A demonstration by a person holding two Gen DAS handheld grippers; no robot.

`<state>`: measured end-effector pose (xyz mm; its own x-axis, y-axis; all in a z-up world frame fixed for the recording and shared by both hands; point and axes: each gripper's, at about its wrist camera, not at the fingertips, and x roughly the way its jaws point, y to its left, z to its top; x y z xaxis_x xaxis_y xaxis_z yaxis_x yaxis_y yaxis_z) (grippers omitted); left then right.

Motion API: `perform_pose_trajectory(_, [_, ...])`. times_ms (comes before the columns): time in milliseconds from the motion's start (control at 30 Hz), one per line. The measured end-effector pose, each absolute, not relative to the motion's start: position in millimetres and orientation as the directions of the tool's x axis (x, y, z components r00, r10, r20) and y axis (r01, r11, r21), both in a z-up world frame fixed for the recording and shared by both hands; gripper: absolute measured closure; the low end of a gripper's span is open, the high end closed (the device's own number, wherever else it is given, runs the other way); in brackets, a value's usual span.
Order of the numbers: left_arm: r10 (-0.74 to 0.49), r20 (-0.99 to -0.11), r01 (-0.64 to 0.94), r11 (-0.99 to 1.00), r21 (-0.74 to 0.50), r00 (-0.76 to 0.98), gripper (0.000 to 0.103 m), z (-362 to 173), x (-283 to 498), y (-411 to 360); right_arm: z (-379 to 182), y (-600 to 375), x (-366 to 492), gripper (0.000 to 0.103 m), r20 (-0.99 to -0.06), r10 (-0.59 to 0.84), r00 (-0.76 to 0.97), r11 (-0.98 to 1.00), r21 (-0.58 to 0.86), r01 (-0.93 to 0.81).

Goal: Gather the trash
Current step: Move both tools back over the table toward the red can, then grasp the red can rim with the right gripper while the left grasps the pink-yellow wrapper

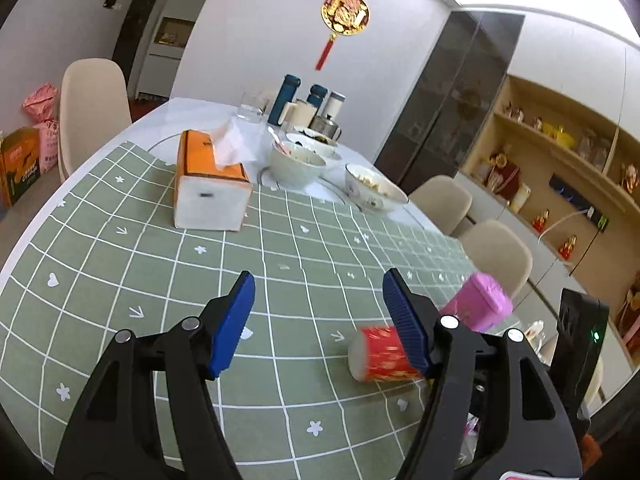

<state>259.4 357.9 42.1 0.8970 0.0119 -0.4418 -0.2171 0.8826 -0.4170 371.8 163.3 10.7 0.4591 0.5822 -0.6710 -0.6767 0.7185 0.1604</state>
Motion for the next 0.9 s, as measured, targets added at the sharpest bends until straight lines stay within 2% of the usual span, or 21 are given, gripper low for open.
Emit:
perform_pose_trajectory(33, [0.008,-0.44,-0.217,0.878,-0.426,0.898,0.04,42.2,258.9,359.8,15.4,164.3,365.4,0.098,-0.667,0.586,0.459,0.709,0.148,-0.69])
perform_pose_trajectory(267, [-0.073,-0.478,-0.171,0.878,-0.446,0.875,0.04,30.1,269.4,350.2,64.1,112.4,325.1,0.098,-0.598,0.605,0.526,0.714,0.115,-0.691])
perform_pose_trajectory(367, [-0.165,-0.507,-0.085,0.896,-0.435,0.846,0.039,20.7,280.0,331.3,80.0,61.8,311.3,0.098,-0.561,0.542,0.625,0.786,0.074,-0.614])
perform_pose_trajectory(467, [-0.245,-0.541,0.0,0.911,-0.413,0.804,0.04,12.8,288.3,303.2,84.7,8.9,297.7,0.098,-0.537,0.411,0.737,0.875,0.003,-0.485])
perform_pose_trajectory(633, [-0.372,-0.573,0.127,0.898,-0.421,0.731,0.04,10.8,298.2,254.6,77.3,-61.9,279.4,0.098,-0.519,0.265,0.813,0.944,-0.031,-0.328])
perform_pose_trajectory(833, [-0.331,-0.644,0.15,0.936,-0.32,0.69,0.04,6.7,326.2,206.7,63.8,-92.1,273.9,0.098,-0.515,0.245,0.821,0.959,0.003,-0.284])
perform_pose_trajectory(900, [-0.318,-0.667,0.126,0.939,-0.321,0.674,0.044,0.5,337.3,202.2,58.8,-94.5,271.3,0.098,-0.516,0.248,0.82,0.959,0.009,-0.284])
